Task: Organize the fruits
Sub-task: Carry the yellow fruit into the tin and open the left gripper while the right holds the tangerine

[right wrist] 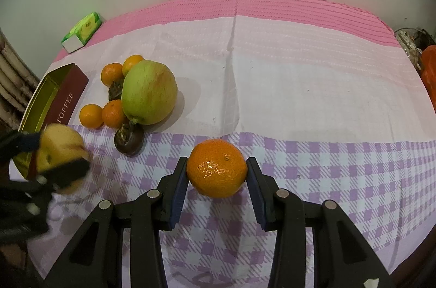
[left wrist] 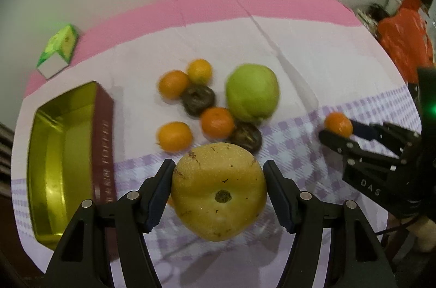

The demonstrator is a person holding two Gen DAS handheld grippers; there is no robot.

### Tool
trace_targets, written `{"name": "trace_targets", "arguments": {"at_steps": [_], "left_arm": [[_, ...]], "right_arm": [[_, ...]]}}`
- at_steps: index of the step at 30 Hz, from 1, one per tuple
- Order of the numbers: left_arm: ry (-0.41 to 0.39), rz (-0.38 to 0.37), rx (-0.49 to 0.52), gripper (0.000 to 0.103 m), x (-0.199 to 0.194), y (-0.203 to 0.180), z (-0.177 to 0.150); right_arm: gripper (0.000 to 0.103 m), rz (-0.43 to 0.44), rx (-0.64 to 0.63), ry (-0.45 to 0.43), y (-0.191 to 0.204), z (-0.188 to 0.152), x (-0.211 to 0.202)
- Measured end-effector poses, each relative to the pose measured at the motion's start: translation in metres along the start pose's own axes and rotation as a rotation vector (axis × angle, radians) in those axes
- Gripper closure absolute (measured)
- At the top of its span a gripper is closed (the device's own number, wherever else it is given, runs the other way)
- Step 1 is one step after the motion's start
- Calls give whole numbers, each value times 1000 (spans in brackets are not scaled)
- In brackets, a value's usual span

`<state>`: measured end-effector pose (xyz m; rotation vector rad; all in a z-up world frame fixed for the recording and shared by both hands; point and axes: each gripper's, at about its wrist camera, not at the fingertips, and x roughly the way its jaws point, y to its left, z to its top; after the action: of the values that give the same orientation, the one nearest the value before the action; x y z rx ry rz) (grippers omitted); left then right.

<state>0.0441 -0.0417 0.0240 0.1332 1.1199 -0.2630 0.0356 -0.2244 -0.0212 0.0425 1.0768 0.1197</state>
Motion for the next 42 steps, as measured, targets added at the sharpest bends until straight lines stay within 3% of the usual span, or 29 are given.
{"name": "trace_targets", "arguments": {"at_steps": [9, 17, 22, 28, 42], "left_arm": [[-43, 119, -129, 37, -17, 80, 9], [-15, 266, -270, 37, -5, 175, -8], [9, 304, -331, 37, 8, 215, -21], [36, 299, -368, 37, 24, 234, -31], [54, 282, -399, 36, 38, 240, -41]], "right_arm": [[64, -6, 7, -1, 0, -1, 1], [64, -17, 3, 6, 1, -1, 4], [64, -27, 2, 2, 3, -1, 6], [64, -40, -4, -2, 4, -2, 6], [64, -62, -16, -17, 7, -3, 7]]}}
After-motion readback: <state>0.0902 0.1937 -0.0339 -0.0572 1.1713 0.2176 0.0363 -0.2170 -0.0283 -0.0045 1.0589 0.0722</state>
